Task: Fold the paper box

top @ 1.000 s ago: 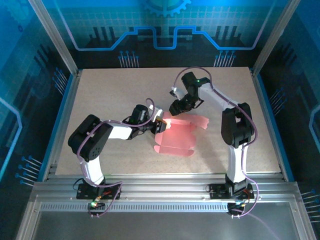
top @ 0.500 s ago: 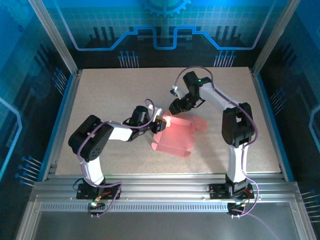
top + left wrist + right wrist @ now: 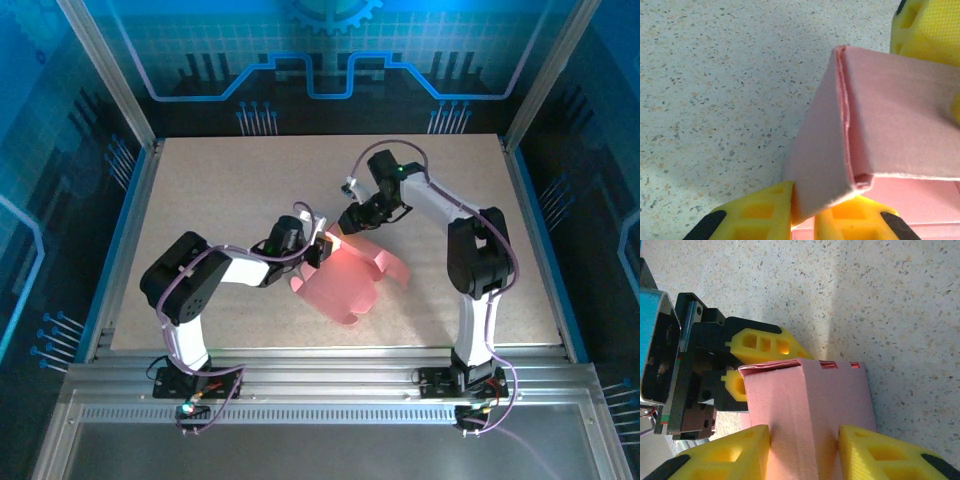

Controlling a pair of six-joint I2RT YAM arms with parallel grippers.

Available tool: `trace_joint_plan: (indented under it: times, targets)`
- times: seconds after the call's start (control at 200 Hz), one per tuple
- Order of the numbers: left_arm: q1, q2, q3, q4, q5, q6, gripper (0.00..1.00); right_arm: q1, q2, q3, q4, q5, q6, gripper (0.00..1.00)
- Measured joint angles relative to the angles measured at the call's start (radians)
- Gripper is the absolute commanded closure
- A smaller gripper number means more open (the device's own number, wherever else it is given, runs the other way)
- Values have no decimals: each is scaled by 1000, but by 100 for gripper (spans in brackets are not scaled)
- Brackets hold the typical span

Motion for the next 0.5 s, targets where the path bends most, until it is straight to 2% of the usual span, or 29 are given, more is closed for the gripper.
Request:
trace_joint_plan:
  times: [0.085, 0.16, 0.24, 0.385, 0.5]
  targets:
    - [-6, 3, -1, 6, -11, 1, 84, 0, -15, -23, 26, 0, 19, 59]
    - [-10, 6, -1, 9, -16, 3, 78, 0, -26, -39, 41, 0, 31, 60]
    - [-17, 7, -1, 8, -24, 12, 78, 1, -34, -56, 44, 0, 41, 60]
    - [-31, 7, 3, 1, -51, 53, 86, 1, -47, -78, 50, 0, 61, 60]
    - [-38, 7, 4, 0, -71, 90, 97, 1, -56, -87, 82, 0, 75, 60]
